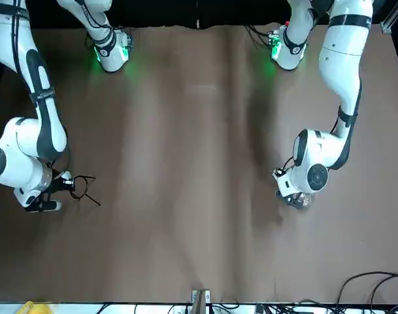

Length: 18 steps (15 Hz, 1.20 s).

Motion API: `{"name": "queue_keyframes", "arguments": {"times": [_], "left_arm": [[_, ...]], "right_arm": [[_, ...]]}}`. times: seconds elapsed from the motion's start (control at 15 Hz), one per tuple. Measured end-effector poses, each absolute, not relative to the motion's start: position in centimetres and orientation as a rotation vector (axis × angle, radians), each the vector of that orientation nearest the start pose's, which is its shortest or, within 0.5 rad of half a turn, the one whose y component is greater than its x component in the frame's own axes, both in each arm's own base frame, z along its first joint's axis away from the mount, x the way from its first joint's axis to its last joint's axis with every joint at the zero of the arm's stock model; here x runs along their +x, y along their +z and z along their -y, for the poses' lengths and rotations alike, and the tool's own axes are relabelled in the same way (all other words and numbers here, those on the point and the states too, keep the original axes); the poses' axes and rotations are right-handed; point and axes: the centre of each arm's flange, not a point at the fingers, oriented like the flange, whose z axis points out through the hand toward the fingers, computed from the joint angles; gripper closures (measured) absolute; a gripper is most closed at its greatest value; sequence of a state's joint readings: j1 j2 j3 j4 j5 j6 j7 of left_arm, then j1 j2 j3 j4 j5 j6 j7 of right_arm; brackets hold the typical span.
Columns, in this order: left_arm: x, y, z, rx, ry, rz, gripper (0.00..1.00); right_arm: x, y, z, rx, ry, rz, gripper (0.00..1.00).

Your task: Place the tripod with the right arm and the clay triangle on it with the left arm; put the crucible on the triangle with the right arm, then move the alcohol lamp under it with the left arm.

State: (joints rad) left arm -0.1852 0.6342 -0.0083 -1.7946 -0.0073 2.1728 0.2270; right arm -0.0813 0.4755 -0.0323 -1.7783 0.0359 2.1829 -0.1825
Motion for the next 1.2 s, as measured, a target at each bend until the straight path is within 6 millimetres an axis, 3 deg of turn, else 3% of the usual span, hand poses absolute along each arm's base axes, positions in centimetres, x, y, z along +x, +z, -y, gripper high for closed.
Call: {"name": "queue_keyframes", "arguments": {"times": [0.33, 0.53, 0.67, 0.87, 1.2], "left_arm": [[61.5, 17.7, 12.1, -3.073, 0.397, -0.568, 0.87], [61.9, 18.7, 11.8, -3.077, 0.385, -0.552, 0.87], [62.1, 20.3, 11.4, -3.077, 0.416, -0.533, 0.87], [62.5, 24.4, 11.4, -3.073, 0.474, -0.467, 0.87], [62.6, 29.8, 12.3, -3.080, 0.475, -0.370, 0.87]], "right_arm": [[64.6, 28.8, 7.0, -3.115, 0.098, 0.080, 0.92], [64.5, 30.9, 6.2, -3.107, 0.121, 0.099, 0.92], [64.1, 33.2, 3.9, -3.098, 0.143, 0.146, 0.92], [63.3, 36.2, -3.1, -3.065, 0.174, 0.142, 0.92], [60.3, 37.5, -20.1, -3.045, 0.178, 0.008, 0.92]]}}
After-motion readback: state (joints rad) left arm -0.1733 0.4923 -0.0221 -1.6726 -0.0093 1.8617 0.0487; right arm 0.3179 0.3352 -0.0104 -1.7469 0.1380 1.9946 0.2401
